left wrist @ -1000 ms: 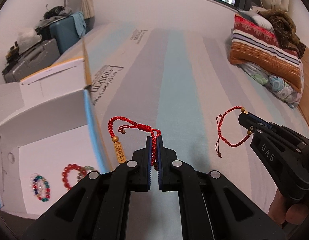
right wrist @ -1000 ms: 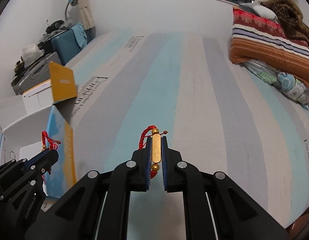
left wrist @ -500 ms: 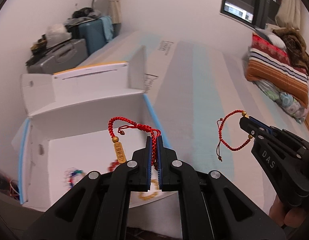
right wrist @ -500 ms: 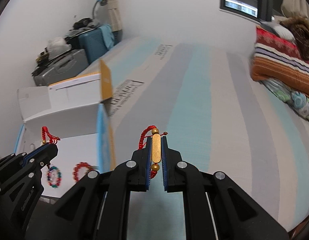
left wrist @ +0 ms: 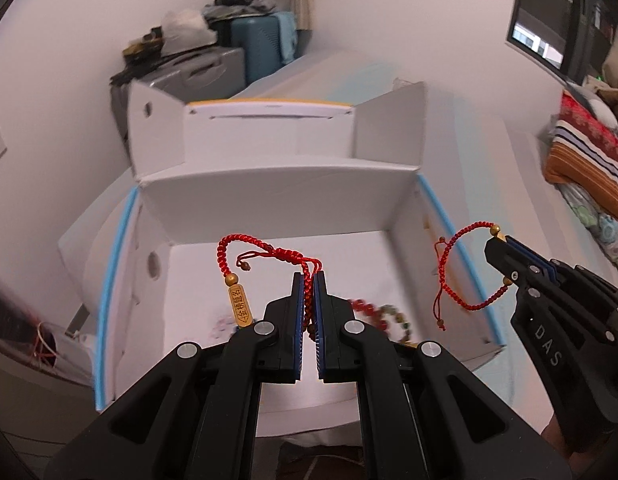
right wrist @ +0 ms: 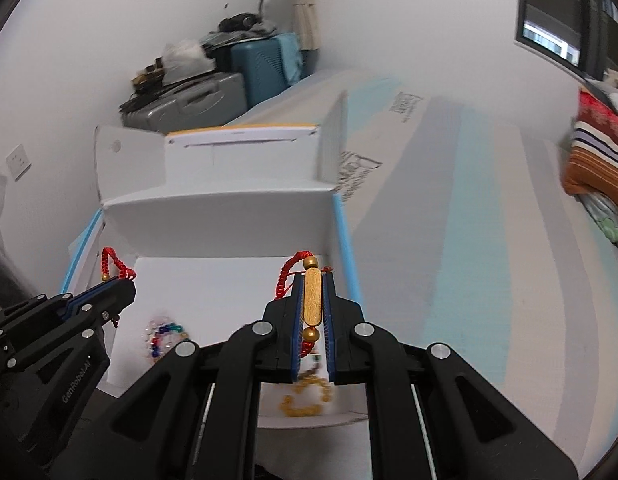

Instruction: Organize jewelry

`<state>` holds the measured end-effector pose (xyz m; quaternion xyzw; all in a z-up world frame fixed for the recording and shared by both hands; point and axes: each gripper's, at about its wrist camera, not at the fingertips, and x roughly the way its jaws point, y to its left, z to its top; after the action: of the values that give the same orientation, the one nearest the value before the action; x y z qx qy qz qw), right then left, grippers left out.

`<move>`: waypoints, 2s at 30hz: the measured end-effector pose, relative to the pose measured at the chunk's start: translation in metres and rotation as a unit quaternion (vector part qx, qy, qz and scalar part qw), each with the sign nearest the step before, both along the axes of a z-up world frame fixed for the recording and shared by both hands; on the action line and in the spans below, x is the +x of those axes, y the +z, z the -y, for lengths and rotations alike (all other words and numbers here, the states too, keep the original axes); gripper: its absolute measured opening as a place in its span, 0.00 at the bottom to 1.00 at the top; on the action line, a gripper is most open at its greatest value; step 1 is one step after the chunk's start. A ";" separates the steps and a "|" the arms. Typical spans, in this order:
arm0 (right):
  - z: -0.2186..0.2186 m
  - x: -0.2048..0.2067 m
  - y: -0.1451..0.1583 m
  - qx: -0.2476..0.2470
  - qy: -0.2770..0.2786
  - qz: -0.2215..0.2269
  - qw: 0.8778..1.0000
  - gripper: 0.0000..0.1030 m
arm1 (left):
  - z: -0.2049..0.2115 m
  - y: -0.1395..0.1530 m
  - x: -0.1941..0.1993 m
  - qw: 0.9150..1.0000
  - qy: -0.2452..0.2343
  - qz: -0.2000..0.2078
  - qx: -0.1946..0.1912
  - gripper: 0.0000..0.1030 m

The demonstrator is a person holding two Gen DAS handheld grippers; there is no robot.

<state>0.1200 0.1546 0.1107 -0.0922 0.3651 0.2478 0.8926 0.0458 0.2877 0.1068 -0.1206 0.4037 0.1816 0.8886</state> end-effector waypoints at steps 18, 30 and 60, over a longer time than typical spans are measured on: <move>-0.061 0.022 -0.077 -0.069 0.005 -0.071 0.995 0.08 | -0.061 -0.075 0.011 0.995 0.052 -0.089 -0.010 0.04; -0.063 0.024 -0.096 -0.080 0.000 -0.093 0.992 0.28 | -0.065 -0.084 0.012 0.994 0.042 -0.099 -0.034 0.11; 0.030 -0.066 -0.024 0.038 -0.009 0.052 0.998 0.93 | -0.003 -0.014 -0.090 0.997 0.035 0.055 0.044 0.95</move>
<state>0.0535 0.1243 0.0872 -0.0678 0.3090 0.2487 0.9155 -0.0440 0.2905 0.0932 -0.1050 0.3414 0.2236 0.9069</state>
